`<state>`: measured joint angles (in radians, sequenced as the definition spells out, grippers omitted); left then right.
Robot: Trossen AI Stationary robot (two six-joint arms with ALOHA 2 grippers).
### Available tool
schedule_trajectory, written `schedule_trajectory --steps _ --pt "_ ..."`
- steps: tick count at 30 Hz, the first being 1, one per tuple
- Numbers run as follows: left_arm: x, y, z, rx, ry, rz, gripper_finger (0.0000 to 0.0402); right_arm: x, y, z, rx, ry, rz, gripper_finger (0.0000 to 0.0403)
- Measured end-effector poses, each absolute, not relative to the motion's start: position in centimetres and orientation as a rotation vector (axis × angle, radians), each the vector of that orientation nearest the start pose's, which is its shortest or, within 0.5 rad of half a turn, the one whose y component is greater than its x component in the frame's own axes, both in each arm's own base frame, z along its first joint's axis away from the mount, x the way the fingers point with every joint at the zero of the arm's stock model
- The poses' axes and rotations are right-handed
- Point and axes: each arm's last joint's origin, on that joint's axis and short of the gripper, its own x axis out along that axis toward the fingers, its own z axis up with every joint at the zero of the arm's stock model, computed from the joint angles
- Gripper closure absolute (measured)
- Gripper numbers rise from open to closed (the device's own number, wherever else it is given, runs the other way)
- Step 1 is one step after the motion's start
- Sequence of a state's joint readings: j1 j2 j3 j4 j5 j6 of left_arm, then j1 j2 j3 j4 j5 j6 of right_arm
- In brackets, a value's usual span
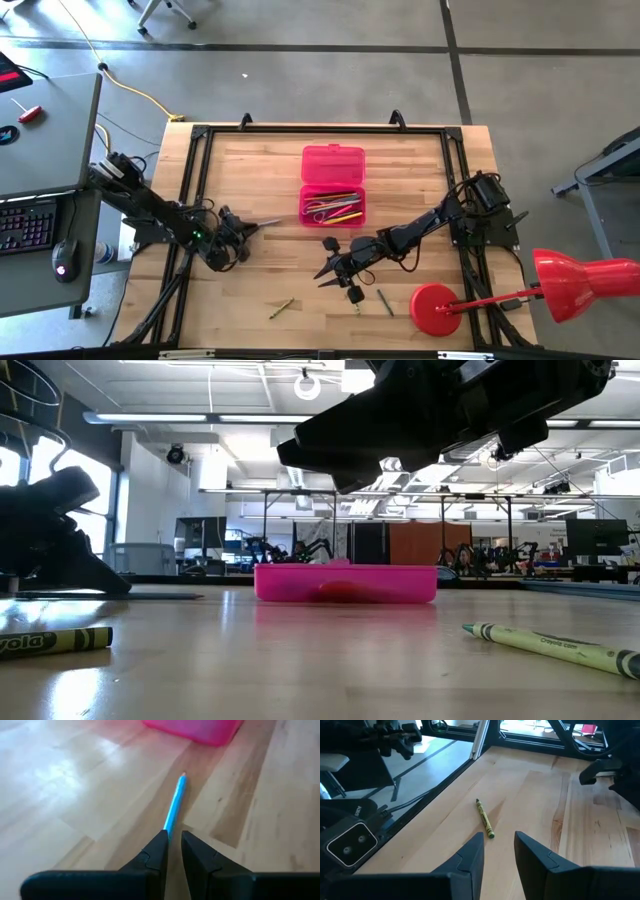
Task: Pick & place school supplies into a supply box
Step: Put the blue pencil into the pink supply box
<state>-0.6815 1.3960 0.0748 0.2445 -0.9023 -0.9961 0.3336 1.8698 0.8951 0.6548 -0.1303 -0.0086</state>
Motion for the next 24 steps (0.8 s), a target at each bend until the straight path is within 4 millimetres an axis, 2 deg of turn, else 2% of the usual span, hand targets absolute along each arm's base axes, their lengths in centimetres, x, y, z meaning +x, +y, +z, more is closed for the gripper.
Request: schedule_trajectory --steps 6,16,24 --pt "11.7 -6.5 6.5 -0.101 0.559 0.529 0.0314 35.5 12.7 15.6 -0.064 0.314 0.465 0.0316" --pt "12.2 -6.8 6.9 -0.204 0.484 0.526 0.0314 35.5 12.7 15.6 -0.066 0.313 0.466 0.0316" --pt "12.7 -7.2 7.4 -0.214 0.422 0.552 0.0314 35.5 12.7 15.6 -0.083 0.309 0.469 0.0316"
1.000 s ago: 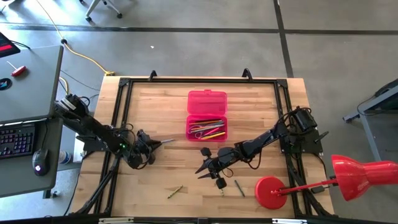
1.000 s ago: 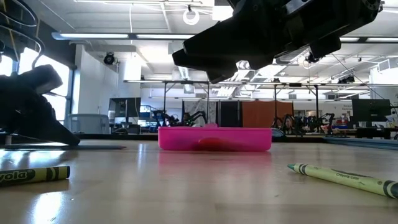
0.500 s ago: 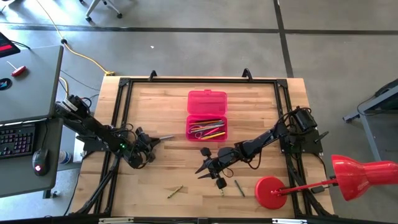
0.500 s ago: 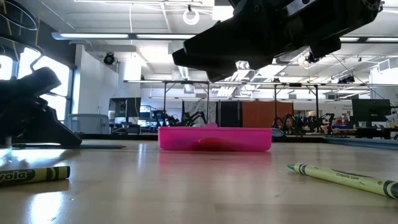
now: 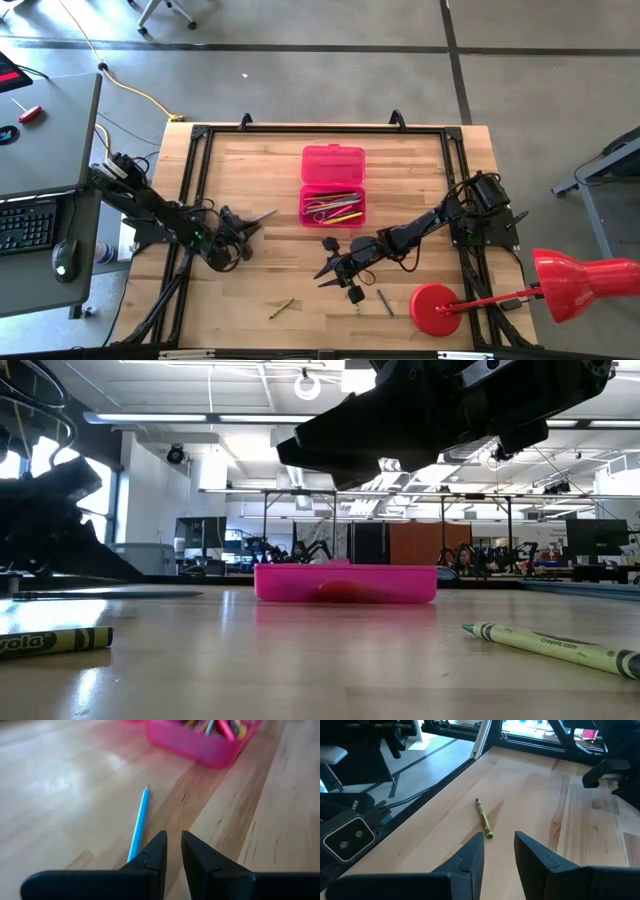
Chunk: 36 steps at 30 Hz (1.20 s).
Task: Pick & place school supplies into a supply box
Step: Put the blue pencil into the pink supply box
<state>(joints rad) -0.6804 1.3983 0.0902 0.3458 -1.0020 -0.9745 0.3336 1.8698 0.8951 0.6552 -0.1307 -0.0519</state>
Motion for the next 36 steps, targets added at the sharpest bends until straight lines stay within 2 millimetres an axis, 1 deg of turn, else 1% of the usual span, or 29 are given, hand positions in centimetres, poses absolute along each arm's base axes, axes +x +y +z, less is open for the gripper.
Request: schedule_trajectory --steps 5,9,11,15,20,24,28,36 --pt "13.4 -7.6 8.1 -0.205 0.368 0.576 0.0314 35.5 12.7 15.6 -0.084 0.308 0.469 0.0316" --pt "13.9 -8.0 8.5 -0.129 0.377 0.555 0.0313 35.5 12.7 15.6 -0.084 0.308 0.469 0.0316" --pt "14.2 -7.9 8.6 -0.099 0.385 0.560 0.0309 35.5 12.7 15.6 -0.086 0.308 0.469 0.0316" --pt "15.0 -6.6 8.5 -0.146 0.440 0.599 0.0278 35.5 12.7 15.6 -0.099 0.305 0.471 0.0316" --pt "16.0 -4.3 8.4 -0.119 0.498 0.678 0.0227 35.5 12.7 15.6 -0.099 0.305 0.471 0.0316" --pt "16.3 -3.1 8.3 -0.144 0.535 0.699 0.0203 35.5 12.7 15.6 -0.094 0.306 0.470 0.0316" --pt "16.5 -2.7 8.0 -0.197 0.593 0.659 0.0202 35.5 12.7 15.6 -0.100 0.304 0.471 0.0316" --pt "16.4 -2.7 6.8 -0.195 0.631 0.689 0.0233 35.4 12.7 15.6 -0.101 0.310 0.471 0.0316"
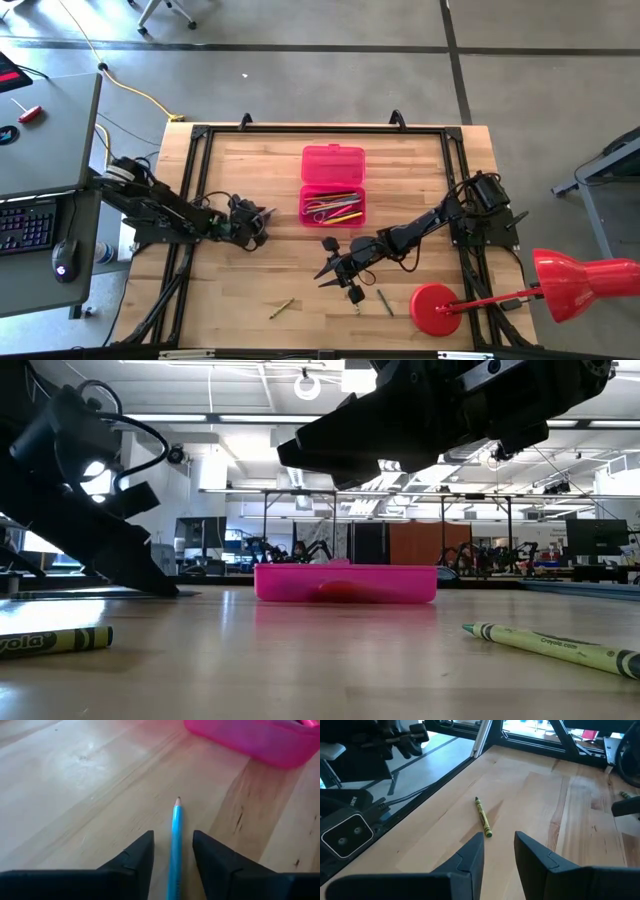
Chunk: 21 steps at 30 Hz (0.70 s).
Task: Pick & place school supplies into a supply box
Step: Put the blue pencil into the pink supply box
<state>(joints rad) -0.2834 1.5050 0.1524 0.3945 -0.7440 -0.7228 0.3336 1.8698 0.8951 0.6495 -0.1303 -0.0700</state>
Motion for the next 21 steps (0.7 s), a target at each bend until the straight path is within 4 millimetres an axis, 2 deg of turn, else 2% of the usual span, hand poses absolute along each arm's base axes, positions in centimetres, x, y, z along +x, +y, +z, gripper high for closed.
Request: schedule_trajectory --steps 6,11,18,21 --pt "16.4 -2.6 5.4 -0.213 0.600 0.768 0.0259 35.4 12.7 15.6 -0.099 0.311 0.486 0.0316" --pt "15.7 -2.8 4.6 -0.234 0.547 0.793 0.0298 35.4 12.8 15.6 -0.091 0.310 0.530 0.0316" --pt "15.3 -3.0 4.4 -0.246 0.522 0.814 0.0369 35.4 12.9 15.6 -0.090 0.309 0.531 0.0316" --pt "15.4 -3.0 4.4 -0.252 0.516 0.814 0.0369 35.4 12.9 15.7 -0.089 0.302 0.531 0.0316"
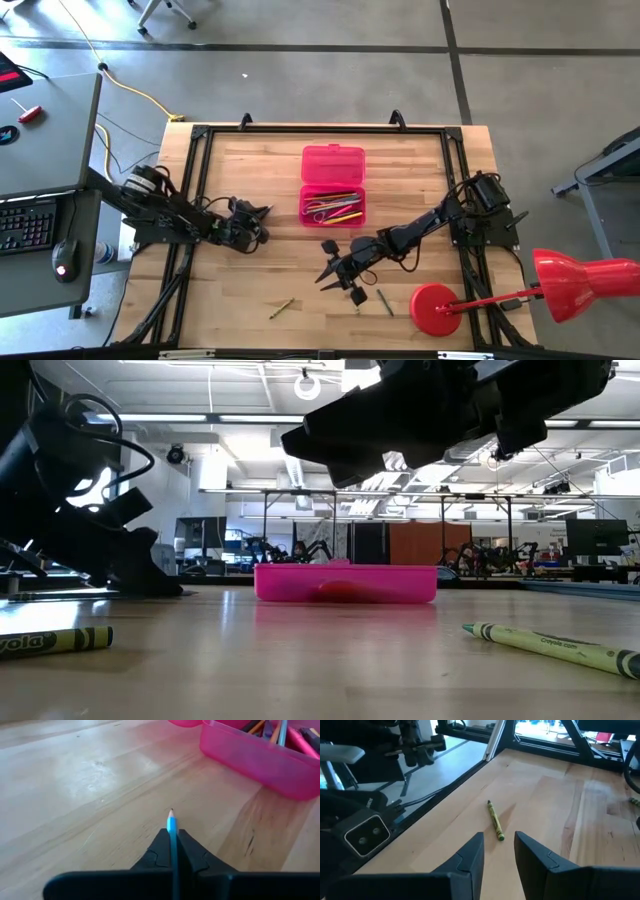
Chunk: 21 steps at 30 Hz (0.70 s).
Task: Pick & place school supplies into a supply box
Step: Put the blue pencil into the pink supply box
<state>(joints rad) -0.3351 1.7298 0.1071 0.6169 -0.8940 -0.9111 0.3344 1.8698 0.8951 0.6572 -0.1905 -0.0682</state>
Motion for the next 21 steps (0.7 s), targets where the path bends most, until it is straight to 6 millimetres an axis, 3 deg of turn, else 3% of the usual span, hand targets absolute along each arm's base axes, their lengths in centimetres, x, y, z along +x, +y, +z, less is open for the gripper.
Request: schedule_trajectory --steps 5,10,16,21 --pt "15.8 -3.1 4.7 -0.271 0.464 0.790 0.0369 35.4 13.1 15.9 -0.042 0.291 0.528 0.0316" --pt "17.7 -3.6 5.8 -0.242 0.378 0.735 0.0371 35.2 13.5 15.9 -0.023 0.299 0.538 0.0316" --pt "20.8 -4.6 8.2 -0.204 0.225 0.703 0.0372 34.8 14.3 15.7 -0.031 0.313 0.549 0.0316" --pt "24.2 -5.1 11.6 -0.115 0.077 0.622 0.0365 34.4 14.9 15.2 -0.040 0.368 0.563 0.0316"
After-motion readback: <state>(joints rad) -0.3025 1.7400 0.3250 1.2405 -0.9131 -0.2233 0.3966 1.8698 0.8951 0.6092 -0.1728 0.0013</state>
